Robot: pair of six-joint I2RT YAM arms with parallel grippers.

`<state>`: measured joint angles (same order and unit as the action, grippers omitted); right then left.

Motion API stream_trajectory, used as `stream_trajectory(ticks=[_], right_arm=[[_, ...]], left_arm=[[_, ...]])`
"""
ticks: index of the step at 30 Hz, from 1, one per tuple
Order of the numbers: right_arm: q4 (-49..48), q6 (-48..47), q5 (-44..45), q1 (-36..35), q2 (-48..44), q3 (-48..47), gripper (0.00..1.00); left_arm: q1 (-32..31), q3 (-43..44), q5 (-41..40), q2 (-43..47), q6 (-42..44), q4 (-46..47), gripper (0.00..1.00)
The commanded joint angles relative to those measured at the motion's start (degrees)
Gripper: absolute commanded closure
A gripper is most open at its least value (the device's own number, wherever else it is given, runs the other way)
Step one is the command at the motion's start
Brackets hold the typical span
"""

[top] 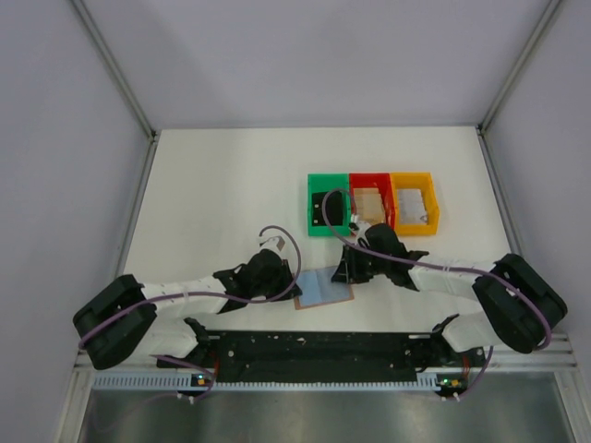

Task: Take the credit cards out of the card holder
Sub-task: Remove the credit card from the card holder.

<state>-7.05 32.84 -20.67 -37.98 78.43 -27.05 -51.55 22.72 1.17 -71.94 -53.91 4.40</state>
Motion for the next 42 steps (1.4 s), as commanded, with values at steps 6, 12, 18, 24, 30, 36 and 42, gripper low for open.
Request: stream_trajectory(ticks=[6, 12, 18, 24, 30, 36, 42], right_arm=[[-7.44, 3.54, -4.20, -2.80, 4.18, -1.86, 0.69], [-13.34, 6.88, -8.42, -7.01, 8.40, -6.16, 0.69], [-13.52, 6.98, -9.74, -10.98, 11.39, -11.44, 0.69], [-8.17, 3.99, -8.43, -11.51, 8.41, -12.50, 0.69], [4.83, -1.46, 0.86, -11.07, 2.00, -14.35, 0.62], [9.95, -1.29, 9.07, -6.59, -3.63, -8.73, 0.47], [8.55, -0.85, 9.41, -4.92, -3.20, -5.48, 0.47]], left_arm=[[-1.10, 0.48, 0.06, -1.89, -0.41, 1.84, 0.79], [-1.10, -0.57, -0.38, -0.83, -1.72, 3.24, 0.80], [-1.10, -3.55, -3.89, 3.11, -4.44, 3.95, 0.80], [-1.10, -6.46, -8.28, 10.06, -6.64, 1.75, 0.79], [-1.10, -6.73, -9.78, 13.14, -6.65, 0.17, 0.78], [-1.18, -5.50, -7.50, 12.00, -5.86, 0.60, 0.74], [-1.18, -3.13, -5.22, 11.65, -4.80, 1.39, 0.70]])
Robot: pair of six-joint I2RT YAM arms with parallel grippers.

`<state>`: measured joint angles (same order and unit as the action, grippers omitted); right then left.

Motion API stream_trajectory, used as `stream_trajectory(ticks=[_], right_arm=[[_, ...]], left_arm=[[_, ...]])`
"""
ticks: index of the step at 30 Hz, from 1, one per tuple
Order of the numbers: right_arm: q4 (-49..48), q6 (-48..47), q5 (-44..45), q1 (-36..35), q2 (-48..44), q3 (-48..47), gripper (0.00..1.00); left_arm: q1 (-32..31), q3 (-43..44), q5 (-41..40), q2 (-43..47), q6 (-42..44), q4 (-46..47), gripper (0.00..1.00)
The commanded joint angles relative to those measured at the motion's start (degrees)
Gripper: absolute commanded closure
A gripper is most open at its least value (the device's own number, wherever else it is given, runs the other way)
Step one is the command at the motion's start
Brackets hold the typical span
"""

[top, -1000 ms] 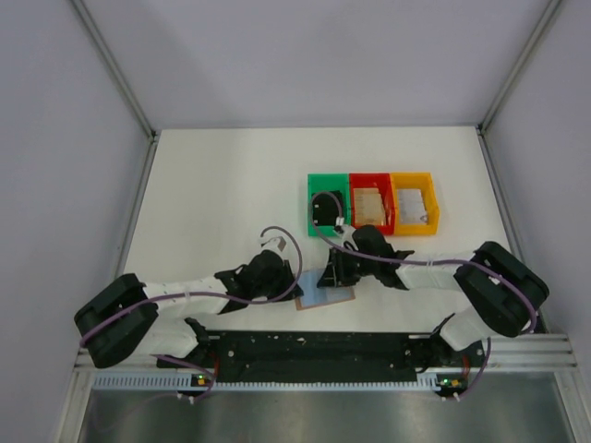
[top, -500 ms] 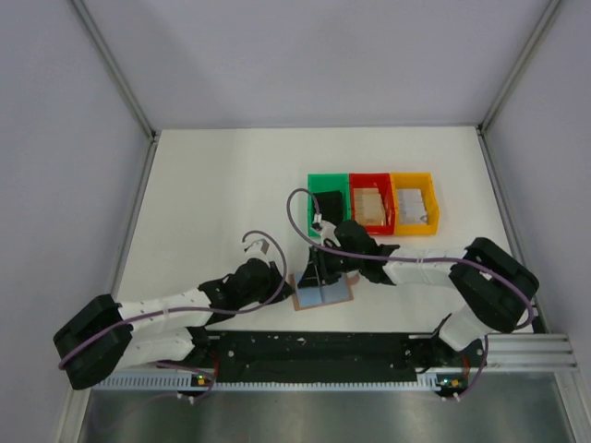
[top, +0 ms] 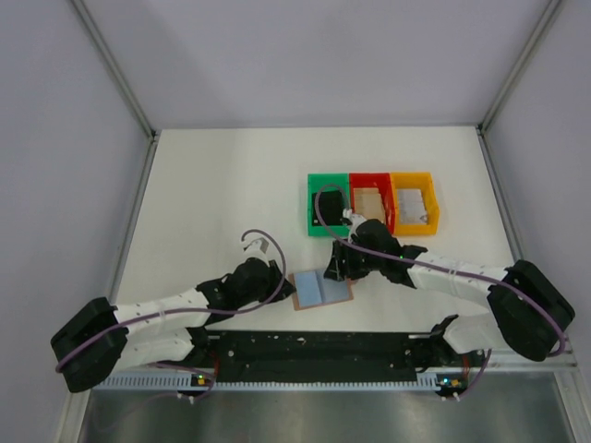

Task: Take the credit cards out of the card holder
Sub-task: Remove the credit card from the card holder.

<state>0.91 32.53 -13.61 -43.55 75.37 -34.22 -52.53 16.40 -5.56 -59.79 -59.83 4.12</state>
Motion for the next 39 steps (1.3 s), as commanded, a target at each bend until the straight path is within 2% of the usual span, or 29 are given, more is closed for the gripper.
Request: stream_trajectory(ticks=[1, 9, 22, 39], right_arm=[[0.24, -0.37, 2.53, 0.83, 0.30, 1.96, 0.48], [-2.05, -0.28, 1.74, 1.36, 2.06, 2.84, 0.57], [-2.57, -0.28, -0.71, 1.27, 3.81, 2.49, 0.58], [-14.78, 5.08, -11.96, 0.04, 11.02, 1.87, 0.63]], left_arm=[[-0.20, 3.63, 1.78, -0.59, 1.21, 2.03, 0.69], [-0.20, 7.06, 3.89, -6.56, 2.70, 4.40, 0.69], [-0.11, 3.55, 4.77, -13.51, -0.55, 7.39, 0.80], [-0.11, 2.23, 5.30, -13.07, -1.43, 9.33, 0.82]])
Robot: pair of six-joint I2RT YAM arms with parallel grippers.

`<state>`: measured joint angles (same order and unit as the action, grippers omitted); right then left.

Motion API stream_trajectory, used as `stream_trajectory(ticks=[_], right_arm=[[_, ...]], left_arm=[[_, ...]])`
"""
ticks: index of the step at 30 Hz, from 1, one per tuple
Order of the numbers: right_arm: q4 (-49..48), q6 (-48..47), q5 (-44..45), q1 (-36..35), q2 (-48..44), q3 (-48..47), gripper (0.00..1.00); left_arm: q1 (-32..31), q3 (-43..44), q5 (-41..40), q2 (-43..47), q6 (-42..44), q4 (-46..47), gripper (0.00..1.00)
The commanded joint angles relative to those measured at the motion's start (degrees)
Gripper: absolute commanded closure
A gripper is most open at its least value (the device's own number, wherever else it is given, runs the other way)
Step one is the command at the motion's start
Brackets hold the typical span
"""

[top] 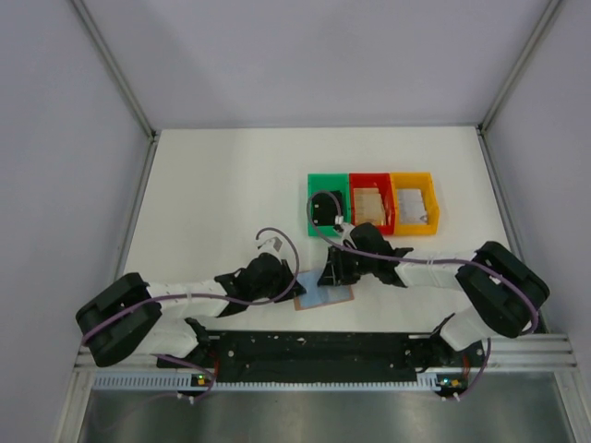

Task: Take the credit cards out of the card holder
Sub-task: Remove the credit card from the card holder.

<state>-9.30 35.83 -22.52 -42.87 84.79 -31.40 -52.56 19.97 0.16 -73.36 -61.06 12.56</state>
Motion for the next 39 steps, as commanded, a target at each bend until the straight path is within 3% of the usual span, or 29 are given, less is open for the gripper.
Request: stream_trajectory(ticks=[1, 21, 32, 39], right_arm=[[-5.28, 1.96, -3.66, -0.98, 1.86, -1.03, 0.63], [-9.95, 4.16, -7.97, -3.36, 5.03, -3.93, 0.63], [-8.02, 3.19, -7.88, -3.62, 5.65, -5.95, 0.63], [-2.04, 0.73, -8.76, -5.73, 4.77, -12.63, 0.63]], left_arm=[[-0.09, -1.42, -0.43, 0.68, -0.29, 1.06, 0.82], [-0.18, -5.11, -4.11, 8.40, -3.10, 2.39, 0.82], [-0.18, -7.83, -8.60, 22.20, -3.89, -2.36, 0.79], [-0.18, -10.30, -13.25, 32.92, -4.68, -7.98, 0.77]])
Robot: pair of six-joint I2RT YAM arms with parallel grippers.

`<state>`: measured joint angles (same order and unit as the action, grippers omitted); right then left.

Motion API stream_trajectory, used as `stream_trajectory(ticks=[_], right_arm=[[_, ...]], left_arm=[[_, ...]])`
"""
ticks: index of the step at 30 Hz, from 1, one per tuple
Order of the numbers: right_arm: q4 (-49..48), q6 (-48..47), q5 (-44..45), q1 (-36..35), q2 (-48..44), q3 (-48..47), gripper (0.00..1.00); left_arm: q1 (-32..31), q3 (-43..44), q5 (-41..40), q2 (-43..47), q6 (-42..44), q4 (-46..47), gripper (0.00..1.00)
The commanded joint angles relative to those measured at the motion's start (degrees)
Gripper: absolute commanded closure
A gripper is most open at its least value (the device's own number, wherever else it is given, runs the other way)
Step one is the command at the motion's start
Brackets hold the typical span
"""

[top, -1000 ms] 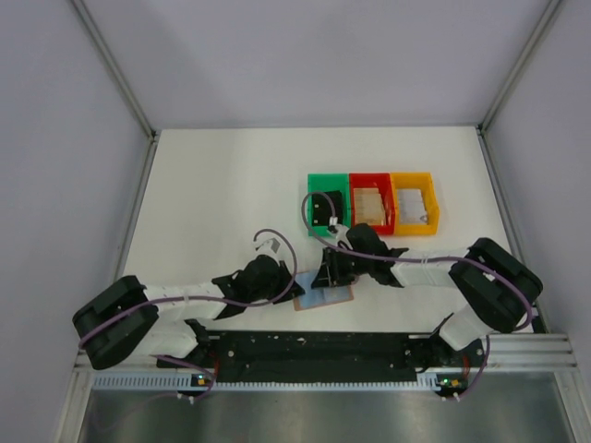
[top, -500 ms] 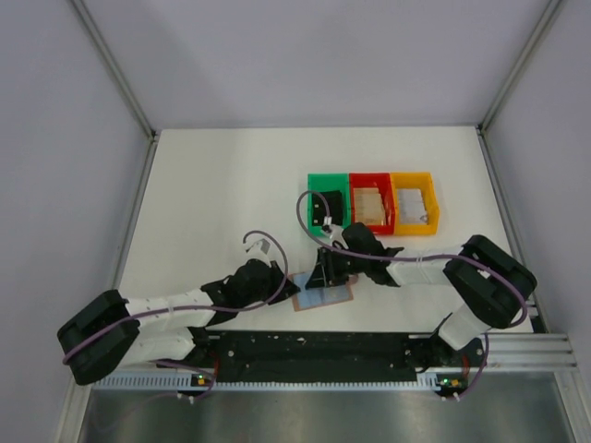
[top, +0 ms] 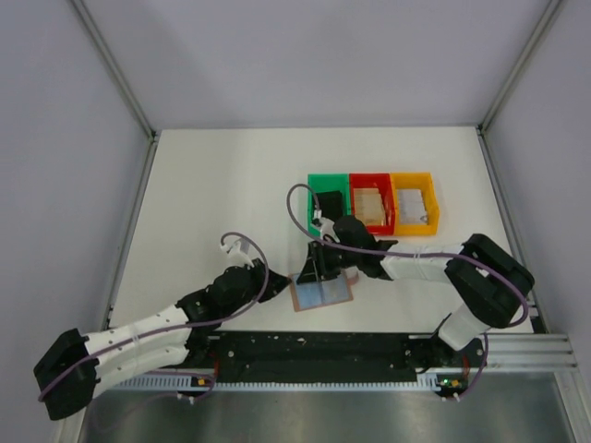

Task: Take the credit cards out of the card holder
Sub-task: Remove the credit card from the card holder.

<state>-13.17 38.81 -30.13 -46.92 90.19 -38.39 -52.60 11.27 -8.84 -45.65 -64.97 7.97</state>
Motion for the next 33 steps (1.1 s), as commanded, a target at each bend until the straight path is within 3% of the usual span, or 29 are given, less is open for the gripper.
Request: stream_trajectory(ticks=[1, 7, 12, 21, 26, 33], right_arm=[[2.44, -2.51, -1.25, -1.77, -0.72, -6.60, 0.63], [12.98, -8.56, 4.27, -1.78, -4.05, -12.75, 0.62], [19.84, -11.56, 10.69, 0.59, -9.15, -10.22, 0.62], [16.87, -11.39, 9.57, 7.36, -14.08, 1.29, 0.63], [11.69, -10.16, 7.81, 9.73, -13.55, 5.25, 0.70], [8.51, -9.89, 6.05, 12.02, -12.41, 7.98, 0.78]], left_arm=[[-0.14, -2.03, -5.12, 7.13, -1.03, -4.44, 0.76], [-0.14, -4.23, -7.33, 15.67, -0.42, -6.47, 0.73], [-0.22, -2.84, -4.79, 13.67, 2.03, -3.76, 0.66], [-0.22, 5.34, 8.57, -7.94, 3.54, 12.93, 0.57], [-0.31, 9.82, 15.42, -21.03, 2.48, 19.63, 0.57], [-0.31, 12.11, 17.63, -31.33, -0.77, 23.32, 0.64]])
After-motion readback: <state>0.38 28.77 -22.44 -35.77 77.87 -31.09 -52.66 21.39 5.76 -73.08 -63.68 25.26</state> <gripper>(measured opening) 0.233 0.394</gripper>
